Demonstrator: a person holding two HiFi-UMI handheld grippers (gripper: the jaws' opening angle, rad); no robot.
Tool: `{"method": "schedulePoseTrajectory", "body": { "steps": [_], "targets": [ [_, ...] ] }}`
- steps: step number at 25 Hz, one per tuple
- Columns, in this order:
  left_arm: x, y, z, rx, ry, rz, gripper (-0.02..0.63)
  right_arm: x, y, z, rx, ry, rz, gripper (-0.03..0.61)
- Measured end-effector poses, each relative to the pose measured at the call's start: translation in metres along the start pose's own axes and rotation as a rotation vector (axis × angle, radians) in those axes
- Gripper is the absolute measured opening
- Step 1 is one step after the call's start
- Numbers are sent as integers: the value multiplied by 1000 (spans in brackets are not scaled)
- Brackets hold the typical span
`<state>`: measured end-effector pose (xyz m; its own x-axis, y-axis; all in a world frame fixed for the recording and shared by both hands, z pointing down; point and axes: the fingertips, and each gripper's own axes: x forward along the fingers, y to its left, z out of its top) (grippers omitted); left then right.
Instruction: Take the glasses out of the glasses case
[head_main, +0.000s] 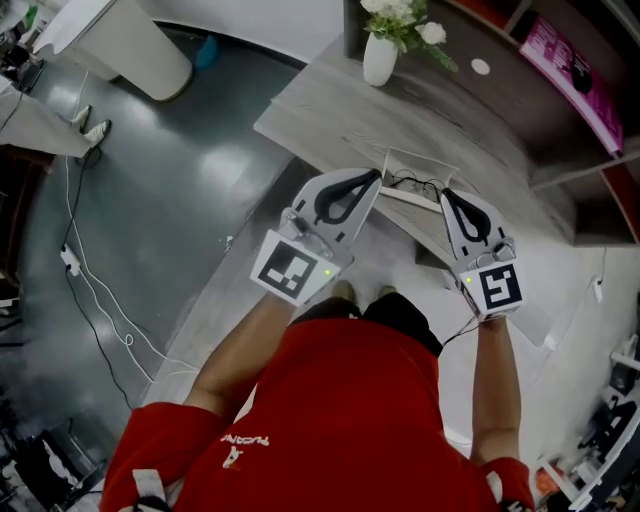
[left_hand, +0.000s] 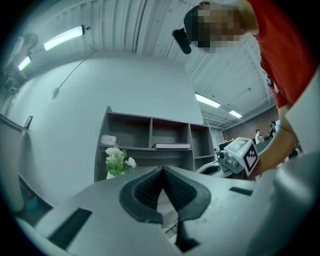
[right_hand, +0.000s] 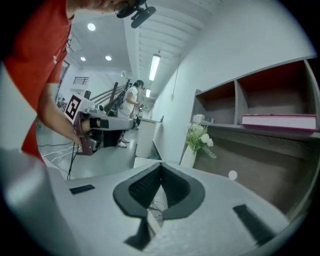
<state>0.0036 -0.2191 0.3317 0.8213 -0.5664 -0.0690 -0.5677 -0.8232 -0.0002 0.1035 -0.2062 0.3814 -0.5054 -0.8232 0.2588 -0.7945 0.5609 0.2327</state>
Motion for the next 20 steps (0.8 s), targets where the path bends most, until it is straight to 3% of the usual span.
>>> {"method": "schedulePoseTrajectory", "body": {
  "steps": [7,15,20],
  "targets": [
    [16,24,-16,-9,5,56,9,43,-12,-46,-118,126,114,23],
    [26,36,-28,-27,43,135,9,81,-6,-115,-222,340,363,92],
    [31,36,-35,-33,71,169,9,93,-5,-150,-251,449,456,117]
  ]
}}
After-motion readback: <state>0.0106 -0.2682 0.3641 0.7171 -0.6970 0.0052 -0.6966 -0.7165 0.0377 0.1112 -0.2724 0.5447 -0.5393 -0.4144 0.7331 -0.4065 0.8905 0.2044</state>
